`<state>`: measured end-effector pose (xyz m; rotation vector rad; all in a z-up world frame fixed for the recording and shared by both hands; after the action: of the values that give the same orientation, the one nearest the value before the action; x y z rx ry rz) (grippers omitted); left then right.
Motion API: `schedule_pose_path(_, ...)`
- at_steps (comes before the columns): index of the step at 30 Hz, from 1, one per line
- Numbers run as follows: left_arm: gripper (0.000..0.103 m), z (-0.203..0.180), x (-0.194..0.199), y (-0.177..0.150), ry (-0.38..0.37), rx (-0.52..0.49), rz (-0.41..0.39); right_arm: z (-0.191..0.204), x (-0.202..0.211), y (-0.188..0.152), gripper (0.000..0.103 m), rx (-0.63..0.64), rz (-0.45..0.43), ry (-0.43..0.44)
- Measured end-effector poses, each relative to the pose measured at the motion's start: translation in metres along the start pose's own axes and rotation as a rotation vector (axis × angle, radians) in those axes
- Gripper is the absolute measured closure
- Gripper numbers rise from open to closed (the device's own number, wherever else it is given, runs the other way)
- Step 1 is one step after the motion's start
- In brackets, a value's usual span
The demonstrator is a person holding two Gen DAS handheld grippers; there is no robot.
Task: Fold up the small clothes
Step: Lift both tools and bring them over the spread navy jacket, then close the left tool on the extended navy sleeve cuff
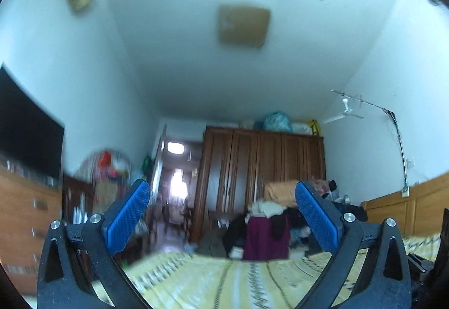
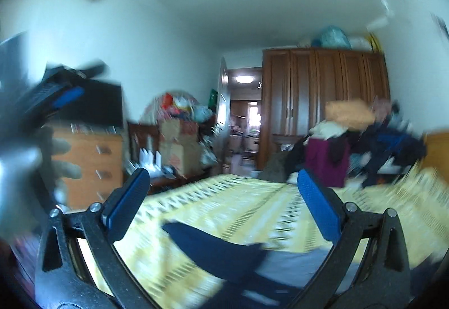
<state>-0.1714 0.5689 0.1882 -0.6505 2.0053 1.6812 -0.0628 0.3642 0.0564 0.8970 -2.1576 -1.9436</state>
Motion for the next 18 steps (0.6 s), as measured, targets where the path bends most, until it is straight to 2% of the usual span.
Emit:
schedule_pose_path(3, 0.0, -0.001, -0.027, -0.067, -0.055, 0.128, 0.371, -0.004, 0.019, -0.026, 0.0, 0.175, 0.047, -0.015)
schedule_pose_path(5, 0.0, -0.002, -0.034, -0.115, -0.057, 0.169, 0.546, -0.008, 0.034, -0.037, 0.0, 0.257, 0.104, -0.023)
schedule_pose_path(8, 0.0, -0.006, -0.034, -0.193, -0.048, 0.126, 0.749, -0.015, 0.058, -0.065, 0.0, 0.344, 0.216, -0.036)
schedule_pose_path(11, 0.0, 0.0, -0.032, -0.262, -0.011, 0.124, 0.904, -0.028, 0.069, -0.088, 0.0, 0.301, 0.349, -0.065)
schedule_pose_path(13, 0.0, 0.011, -0.037, -0.302, 0.02, 0.149, 0.963, -0.041, 0.067, -0.105, 0.0, 0.269, 0.412, -0.086)
schedule_pose_path(14, 0.0, 0.022, -0.031, -0.323, 0.035, 0.158, 0.979, -0.044, 0.064, -0.111, 0.0, 0.252, 0.437, -0.094)
schedule_pose_path(18, 0.0, 0.078, -0.061, -0.384, 0.148, 0.231, 1.014, -0.052, 0.055, -0.133, 0.0, 0.208, 0.486, -0.088)
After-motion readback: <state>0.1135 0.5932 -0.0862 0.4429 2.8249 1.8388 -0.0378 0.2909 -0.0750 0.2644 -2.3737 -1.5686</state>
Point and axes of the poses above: each gripper's, at about its wrist camera, not at the fingertips, and x roughly against the way its jaws point, z to its left, y to its top, the point moved 2 cm from there along -x, roughly the way its jaws point, and after that the axes turned 15 degrees about -z, right-handed, at the moved point
